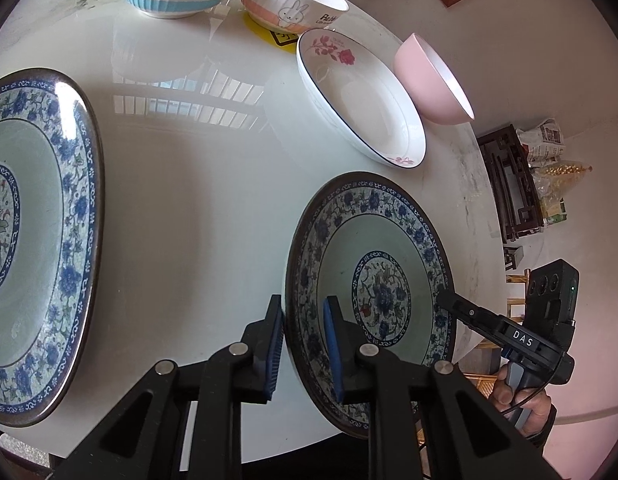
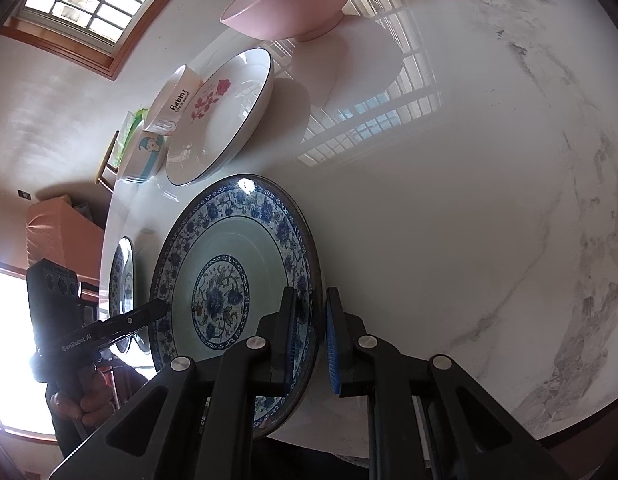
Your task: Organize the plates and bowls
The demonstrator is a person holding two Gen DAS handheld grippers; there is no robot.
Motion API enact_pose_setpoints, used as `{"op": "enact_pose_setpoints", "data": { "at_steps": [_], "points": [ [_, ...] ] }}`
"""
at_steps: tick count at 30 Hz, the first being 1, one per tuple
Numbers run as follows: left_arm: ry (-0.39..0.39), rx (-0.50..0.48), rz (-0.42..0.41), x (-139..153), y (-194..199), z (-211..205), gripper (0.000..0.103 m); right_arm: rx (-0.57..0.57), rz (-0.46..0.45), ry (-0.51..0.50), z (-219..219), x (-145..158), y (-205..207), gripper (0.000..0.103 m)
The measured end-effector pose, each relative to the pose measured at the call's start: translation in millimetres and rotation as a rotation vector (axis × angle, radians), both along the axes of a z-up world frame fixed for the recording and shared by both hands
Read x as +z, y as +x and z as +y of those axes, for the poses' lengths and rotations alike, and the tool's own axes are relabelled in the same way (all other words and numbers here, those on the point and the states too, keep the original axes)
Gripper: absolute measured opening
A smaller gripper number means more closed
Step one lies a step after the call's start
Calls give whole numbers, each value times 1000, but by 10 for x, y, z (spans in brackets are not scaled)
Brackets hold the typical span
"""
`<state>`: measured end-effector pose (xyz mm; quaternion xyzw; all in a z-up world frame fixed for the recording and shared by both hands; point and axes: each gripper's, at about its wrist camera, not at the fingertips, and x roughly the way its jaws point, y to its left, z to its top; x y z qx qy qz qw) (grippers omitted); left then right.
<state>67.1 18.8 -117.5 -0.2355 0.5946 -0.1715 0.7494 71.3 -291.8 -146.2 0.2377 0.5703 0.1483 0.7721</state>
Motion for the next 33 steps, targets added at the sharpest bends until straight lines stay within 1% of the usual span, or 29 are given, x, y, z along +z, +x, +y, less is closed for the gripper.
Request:
{"op": "enact_pose_setpoints", "data": {
  "at_steps": [6,16,24,33],
  "points": [
    [4,17,-16,29,-38,80,18,26,-11,-9,113,42,-14,14],
    [-4,44,-47,127,-130,256,18,58,-44,-22,275,194,-17,14],
    [7,102,-68,241,-206,558,18,101,-63,-21,464,288,24,14],
    [35,189,-95,353,-278,1019,18,186,-95,-24,945,443,120,14]
  ]
}}
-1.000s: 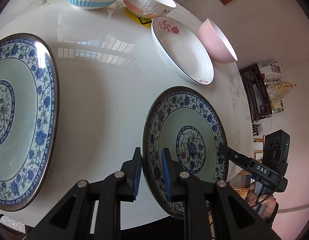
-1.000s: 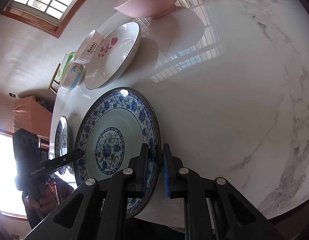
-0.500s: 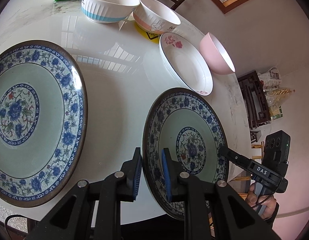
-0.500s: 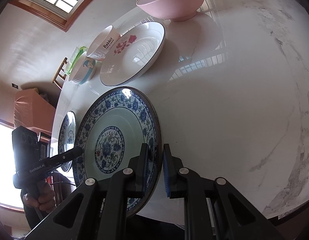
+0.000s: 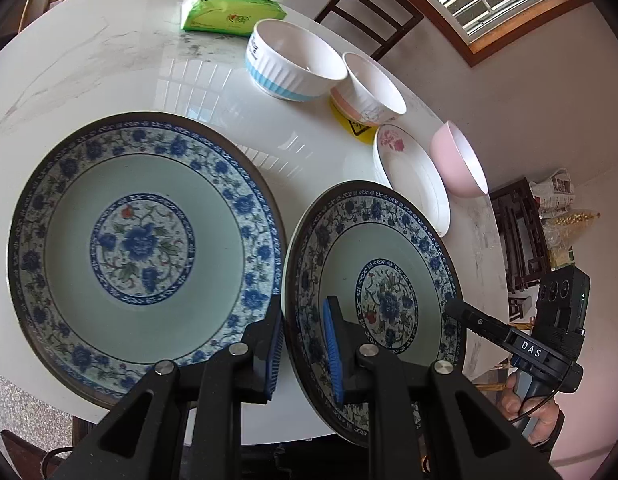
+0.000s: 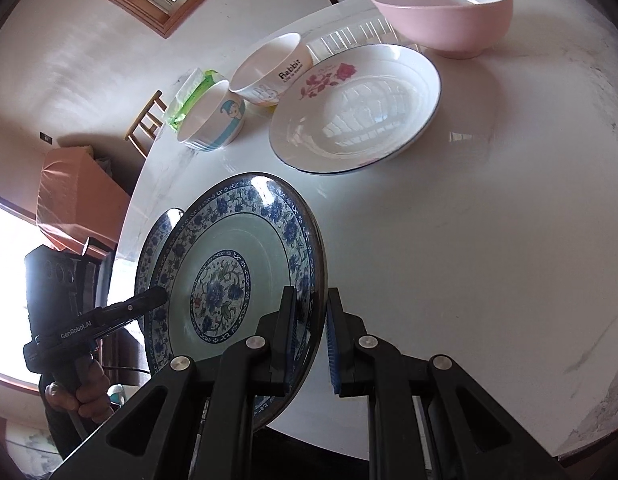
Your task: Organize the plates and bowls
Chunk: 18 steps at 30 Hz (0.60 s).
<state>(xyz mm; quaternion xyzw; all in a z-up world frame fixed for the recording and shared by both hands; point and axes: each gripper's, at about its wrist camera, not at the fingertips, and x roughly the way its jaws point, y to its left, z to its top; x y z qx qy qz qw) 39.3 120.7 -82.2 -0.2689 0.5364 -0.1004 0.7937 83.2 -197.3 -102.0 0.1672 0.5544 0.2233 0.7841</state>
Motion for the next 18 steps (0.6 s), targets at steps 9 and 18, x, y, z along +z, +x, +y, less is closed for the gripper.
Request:
{"op": "enact_pose_setpoints", "data": {
  "at_steps": [9,18],
  "points": [
    [14,99,3,-54,-110,545,18,107,-20,-36,619,72,105,14],
    [24,185,11,-98,-237,984,18,186,-11,-47,1175,26,196,14]
  ]
}}
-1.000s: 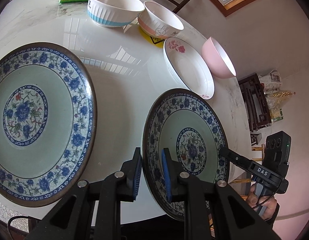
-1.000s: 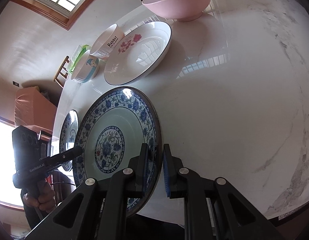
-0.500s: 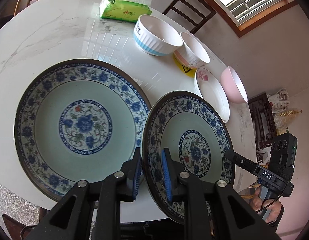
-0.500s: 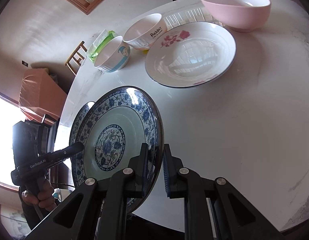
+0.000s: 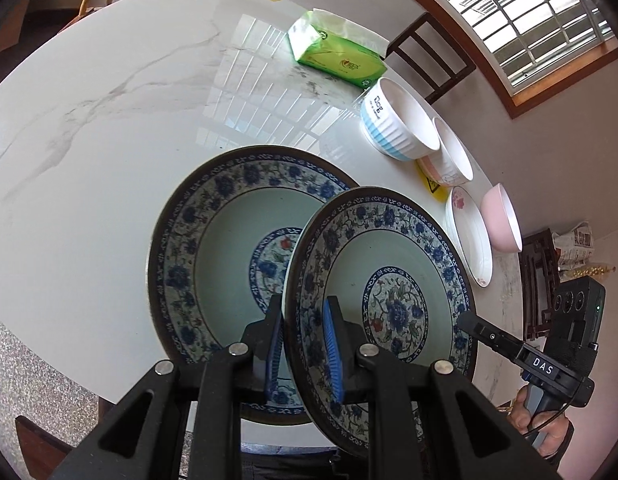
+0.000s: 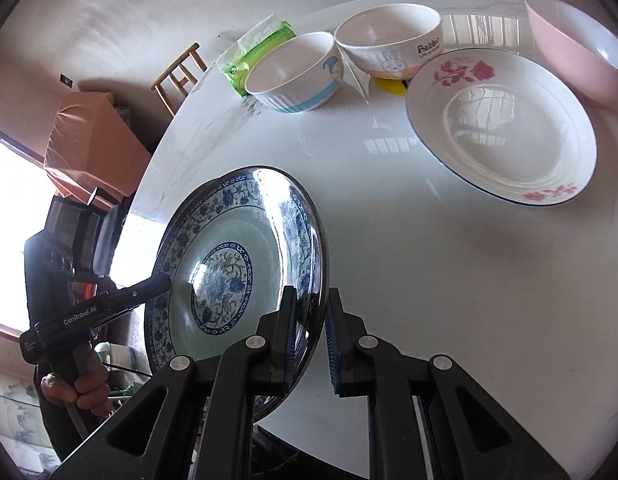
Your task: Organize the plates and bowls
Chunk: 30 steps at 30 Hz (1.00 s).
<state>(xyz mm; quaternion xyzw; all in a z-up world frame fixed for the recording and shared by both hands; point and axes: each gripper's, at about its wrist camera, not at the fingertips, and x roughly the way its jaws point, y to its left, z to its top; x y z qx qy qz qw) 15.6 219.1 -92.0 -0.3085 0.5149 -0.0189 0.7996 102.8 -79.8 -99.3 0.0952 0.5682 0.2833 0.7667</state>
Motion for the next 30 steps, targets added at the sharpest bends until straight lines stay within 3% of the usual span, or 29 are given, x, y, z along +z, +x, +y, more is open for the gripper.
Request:
{"op": "enact_pose_setpoints", "data": {
  "at_steps": [13,30],
  "points": [
    [19,60,31,-122,12,324,18,57,39,-20,437,-128,103,15],
    [31,91,47,-184,84,435,18,69,66,-37,540,-209,115,15]
  ]
}}
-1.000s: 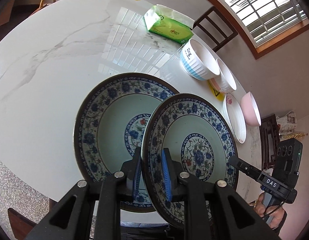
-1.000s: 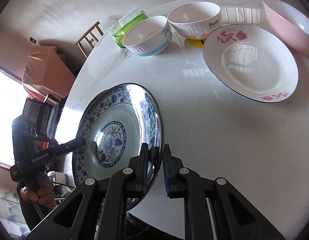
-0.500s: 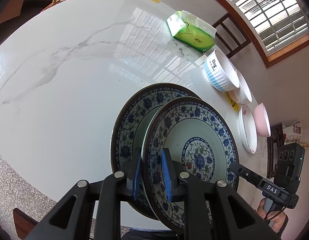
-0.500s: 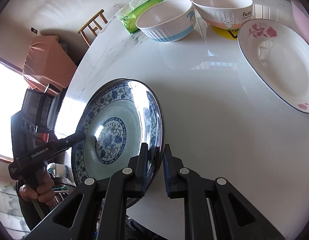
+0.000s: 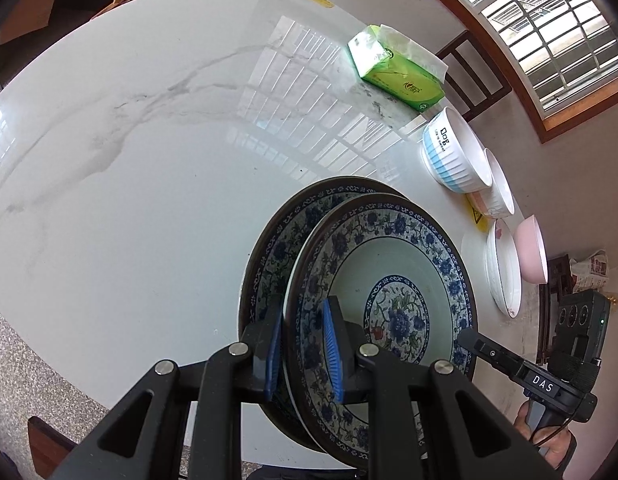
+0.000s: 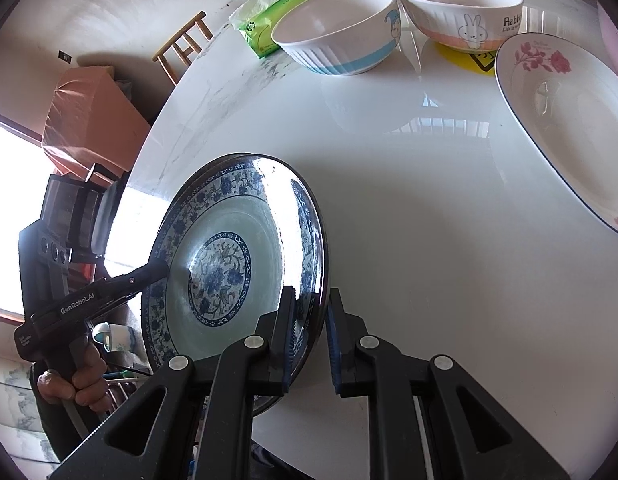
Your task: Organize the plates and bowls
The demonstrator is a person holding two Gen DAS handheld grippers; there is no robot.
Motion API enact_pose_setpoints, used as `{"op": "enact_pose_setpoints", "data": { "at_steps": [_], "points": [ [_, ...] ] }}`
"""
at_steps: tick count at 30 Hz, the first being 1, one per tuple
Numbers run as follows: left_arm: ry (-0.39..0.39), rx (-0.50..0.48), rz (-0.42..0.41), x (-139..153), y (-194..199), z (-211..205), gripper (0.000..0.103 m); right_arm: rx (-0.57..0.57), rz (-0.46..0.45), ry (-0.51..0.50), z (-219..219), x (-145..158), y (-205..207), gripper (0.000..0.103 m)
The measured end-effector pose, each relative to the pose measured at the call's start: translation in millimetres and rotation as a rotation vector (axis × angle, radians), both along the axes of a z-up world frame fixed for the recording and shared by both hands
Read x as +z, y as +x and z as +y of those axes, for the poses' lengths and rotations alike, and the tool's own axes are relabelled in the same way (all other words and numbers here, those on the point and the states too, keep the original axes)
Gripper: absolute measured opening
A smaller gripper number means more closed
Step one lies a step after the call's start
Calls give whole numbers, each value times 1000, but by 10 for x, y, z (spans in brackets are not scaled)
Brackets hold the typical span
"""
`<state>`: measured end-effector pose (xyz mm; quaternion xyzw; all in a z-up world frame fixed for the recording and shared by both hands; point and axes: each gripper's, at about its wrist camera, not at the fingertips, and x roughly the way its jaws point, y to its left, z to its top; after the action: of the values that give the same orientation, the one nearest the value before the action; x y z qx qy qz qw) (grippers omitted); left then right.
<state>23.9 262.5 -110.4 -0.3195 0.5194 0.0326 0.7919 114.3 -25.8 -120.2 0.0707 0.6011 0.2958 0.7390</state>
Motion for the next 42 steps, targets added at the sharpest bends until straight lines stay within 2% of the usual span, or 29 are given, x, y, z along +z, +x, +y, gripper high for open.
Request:
{"op": "enact_pose_setpoints", "data": {
  "at_steps": [20,35,42],
  "points": [
    [26,18,35,49,58,46,19,0,17,-12,51,-36,7,18],
    [49,16,76,117,89,23,32,3,32,4,30,-65,31,18],
    [72,19,95,167,82,12,35,3,29,9,18,-58,33,18]
  ]
}}
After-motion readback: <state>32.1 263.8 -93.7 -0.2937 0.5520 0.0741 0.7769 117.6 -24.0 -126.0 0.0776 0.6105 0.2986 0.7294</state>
